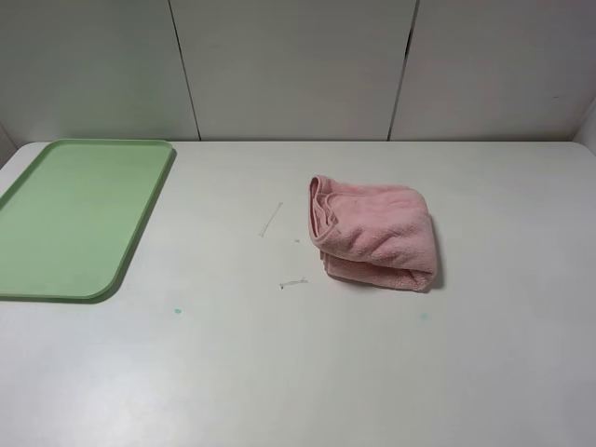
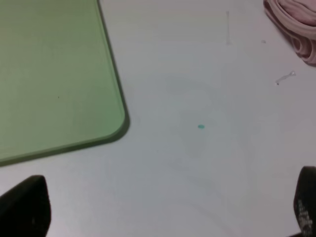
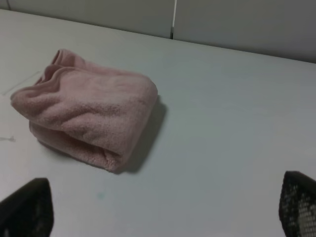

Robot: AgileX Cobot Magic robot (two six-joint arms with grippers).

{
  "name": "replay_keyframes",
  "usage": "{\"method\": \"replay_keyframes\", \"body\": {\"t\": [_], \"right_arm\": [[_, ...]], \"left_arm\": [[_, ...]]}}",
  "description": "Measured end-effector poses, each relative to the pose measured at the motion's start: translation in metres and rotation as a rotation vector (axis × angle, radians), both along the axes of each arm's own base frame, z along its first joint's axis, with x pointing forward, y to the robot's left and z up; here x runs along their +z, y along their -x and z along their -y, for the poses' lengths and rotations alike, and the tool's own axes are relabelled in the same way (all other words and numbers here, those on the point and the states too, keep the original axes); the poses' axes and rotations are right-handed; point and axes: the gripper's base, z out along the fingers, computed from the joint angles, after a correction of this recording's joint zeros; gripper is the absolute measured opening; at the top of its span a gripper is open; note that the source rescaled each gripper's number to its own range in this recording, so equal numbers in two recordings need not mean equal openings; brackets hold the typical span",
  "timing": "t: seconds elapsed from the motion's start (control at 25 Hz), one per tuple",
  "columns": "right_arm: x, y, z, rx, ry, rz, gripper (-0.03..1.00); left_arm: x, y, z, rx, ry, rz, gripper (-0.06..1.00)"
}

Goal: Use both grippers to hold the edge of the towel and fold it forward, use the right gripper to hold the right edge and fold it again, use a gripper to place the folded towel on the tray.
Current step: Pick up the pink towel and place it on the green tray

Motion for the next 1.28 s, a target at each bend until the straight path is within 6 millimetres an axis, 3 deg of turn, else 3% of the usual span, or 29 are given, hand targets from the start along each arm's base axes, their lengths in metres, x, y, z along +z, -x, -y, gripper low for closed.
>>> {"method": "replay_keyframes", "body": {"t": [1.28], "right_arm": [[0.0002, -0.0009, -0.0006, 0.006, 0.000, 0.011, 1.00]], "left_arm": [[0.0000, 0.0000, 0.0000, 0.000, 0.000, 0.000, 0.99]]}}
